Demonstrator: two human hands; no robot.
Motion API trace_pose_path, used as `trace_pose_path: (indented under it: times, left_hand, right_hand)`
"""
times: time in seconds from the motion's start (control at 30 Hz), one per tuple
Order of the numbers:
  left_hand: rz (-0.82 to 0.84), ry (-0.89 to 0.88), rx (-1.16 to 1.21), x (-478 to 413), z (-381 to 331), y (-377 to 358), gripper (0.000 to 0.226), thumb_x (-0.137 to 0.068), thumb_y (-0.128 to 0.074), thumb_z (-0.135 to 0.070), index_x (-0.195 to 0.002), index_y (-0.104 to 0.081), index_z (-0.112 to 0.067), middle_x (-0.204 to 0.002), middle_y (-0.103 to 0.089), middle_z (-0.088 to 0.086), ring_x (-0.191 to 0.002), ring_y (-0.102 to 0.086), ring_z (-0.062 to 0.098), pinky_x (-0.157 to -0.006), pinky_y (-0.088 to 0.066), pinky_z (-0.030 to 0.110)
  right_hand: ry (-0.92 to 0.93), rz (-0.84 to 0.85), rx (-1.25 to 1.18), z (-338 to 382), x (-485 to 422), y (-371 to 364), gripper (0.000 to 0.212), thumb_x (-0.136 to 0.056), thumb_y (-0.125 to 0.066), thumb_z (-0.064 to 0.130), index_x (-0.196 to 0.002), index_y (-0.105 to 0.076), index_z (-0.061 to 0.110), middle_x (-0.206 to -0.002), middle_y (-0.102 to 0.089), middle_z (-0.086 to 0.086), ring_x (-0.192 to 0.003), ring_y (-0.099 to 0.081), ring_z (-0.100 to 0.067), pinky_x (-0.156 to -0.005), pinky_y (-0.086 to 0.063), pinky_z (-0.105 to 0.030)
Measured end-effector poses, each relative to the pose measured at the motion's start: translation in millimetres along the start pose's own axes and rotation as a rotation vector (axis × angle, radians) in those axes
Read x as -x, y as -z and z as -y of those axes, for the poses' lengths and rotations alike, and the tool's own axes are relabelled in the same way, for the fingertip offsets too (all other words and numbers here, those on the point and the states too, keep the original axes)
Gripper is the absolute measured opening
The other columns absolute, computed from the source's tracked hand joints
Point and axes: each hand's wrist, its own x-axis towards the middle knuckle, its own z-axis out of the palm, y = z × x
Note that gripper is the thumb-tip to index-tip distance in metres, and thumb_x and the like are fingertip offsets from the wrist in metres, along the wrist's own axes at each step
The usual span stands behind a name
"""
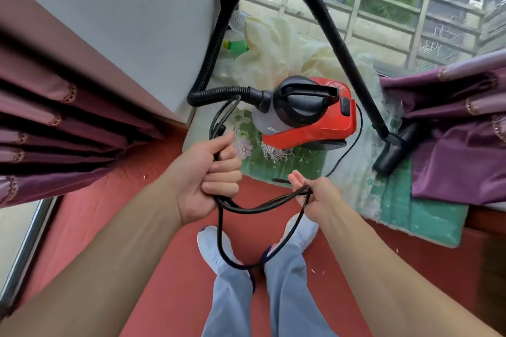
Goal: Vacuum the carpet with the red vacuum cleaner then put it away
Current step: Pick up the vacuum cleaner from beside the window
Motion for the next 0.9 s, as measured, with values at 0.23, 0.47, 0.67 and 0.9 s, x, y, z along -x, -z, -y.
trace_pose_path:
  times: [0.23, 0.47, 0.67, 0.9]
  left_hand:
    - [-0.364, 0.002, -0.443, -41.3, 35.4, -16.5, 0.041, -0.105, -0.046, -0.036, -0.097, -0.071, -0.004, -0.070, -0.067, 0.008, -0.037, -0.041, 0.008, -0.029, -0.026, 0.014]
    - [-0.130, 0.092, 0.080, -68.9, 50.0, -60.7, 0.063, -0.108, -0.033, -0.041, -0.112, -0.057, 0.017, -0.097, -0.073, 0.029, -0.073, -0.075, 0.036, -0.065, -0.063, 0.040]
    - [-0.112, 0.023, 0.397, -92.8, 24.3, -100.1, 0.034, -0.106, -0.043, -0.029, -0.085, -0.053, -0.004, -0.042, -0.042, -0.001, -0.027, -0.043, 0.007, -0.027, -0.037, 0.016]
    - [0.001, -0.229, 0.082, -106.5, 0.5, -133.8, 0.063, -0.088, -0.045, -0.073, -0.088, -0.062, -0.012, -0.050, -0.043, -0.002, -0.025, -0.023, 0.003, -0.026, -0.013, 0.015]
  right_hand:
    - [0.570, 0.117, 0.578, 44.3, 94.7, 34.7, 0.025, -0.102, -0.047, 0.010, -0.113, -0.068, 0.003, -0.074, -0.075, 0.000, -0.063, -0.064, -0.008, -0.066, -0.048, -0.019]
    - [0.503, 0.585, 0.851, 99.3, 153.9, 78.5, 0.023, -0.093, -0.059, 0.021, -0.106, -0.078, 0.024, -0.086, -0.073, -0.006, -0.082, -0.067, -0.019, -0.079, -0.049, -0.024]
    - [0.362, 0.624, 0.636, 138.0, 134.2, 107.6, 0.040, -0.074, -0.075, 0.036, -0.102, -0.077, 0.007, -0.069, -0.060, -0.013, -0.072, -0.059, -0.021, -0.064, -0.048, -0.016]
    - [0.471, 0.311, 0.777, 165.2, 63.2, 81.2, 0.026, -0.097, -0.054, 0.008, -0.080, -0.073, 0.008, -0.076, -0.063, -0.009, -0.077, -0.058, -0.019, -0.073, -0.046, -0.024]
